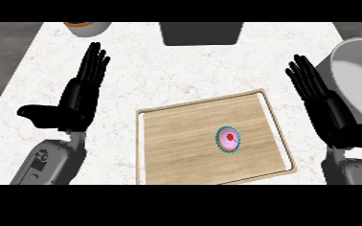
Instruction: Pick the cupcake from the tray and place it in the pot
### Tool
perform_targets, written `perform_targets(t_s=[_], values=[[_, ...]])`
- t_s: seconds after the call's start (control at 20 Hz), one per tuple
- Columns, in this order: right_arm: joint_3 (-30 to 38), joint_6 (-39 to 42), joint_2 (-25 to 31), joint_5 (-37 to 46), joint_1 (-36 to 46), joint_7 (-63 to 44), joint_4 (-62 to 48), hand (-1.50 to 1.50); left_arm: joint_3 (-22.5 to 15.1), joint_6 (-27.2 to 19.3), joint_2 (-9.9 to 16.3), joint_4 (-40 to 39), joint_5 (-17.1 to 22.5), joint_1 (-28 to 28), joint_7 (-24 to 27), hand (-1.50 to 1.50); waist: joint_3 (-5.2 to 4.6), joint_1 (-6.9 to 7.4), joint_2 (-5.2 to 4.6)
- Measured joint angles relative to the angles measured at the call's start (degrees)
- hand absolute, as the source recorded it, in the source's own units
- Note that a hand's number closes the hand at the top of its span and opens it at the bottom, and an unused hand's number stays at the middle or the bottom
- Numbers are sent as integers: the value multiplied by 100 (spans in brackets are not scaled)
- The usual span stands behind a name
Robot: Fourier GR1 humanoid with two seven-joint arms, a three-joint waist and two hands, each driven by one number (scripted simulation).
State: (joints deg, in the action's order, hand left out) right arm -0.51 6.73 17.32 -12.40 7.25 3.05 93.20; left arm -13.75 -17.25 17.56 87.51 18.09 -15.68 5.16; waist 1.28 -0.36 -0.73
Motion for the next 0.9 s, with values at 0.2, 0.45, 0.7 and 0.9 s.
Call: perform_targets(t_s=[0.2,0.45,0.7,0.9], values=[[347,271,159,-111,-59,911,466,150,13,-145,-32,-113,-167,210,107,0,-71,-34,68],[1222,-311,493,585,-347,1790,793,-150,112,-321,-12,-118,-205,657,194,0,-115,-165,124],[1059,-724,-266,1151,-1401,3505,1025,-150,16,-357,-134,-6,-294,1079,399,0,-117,-83,105],[776,-680,-651,1391,-2303,4549,1561,-150,-3,-275,-169,105,-320,1317,472,0,-122,-54,100]])
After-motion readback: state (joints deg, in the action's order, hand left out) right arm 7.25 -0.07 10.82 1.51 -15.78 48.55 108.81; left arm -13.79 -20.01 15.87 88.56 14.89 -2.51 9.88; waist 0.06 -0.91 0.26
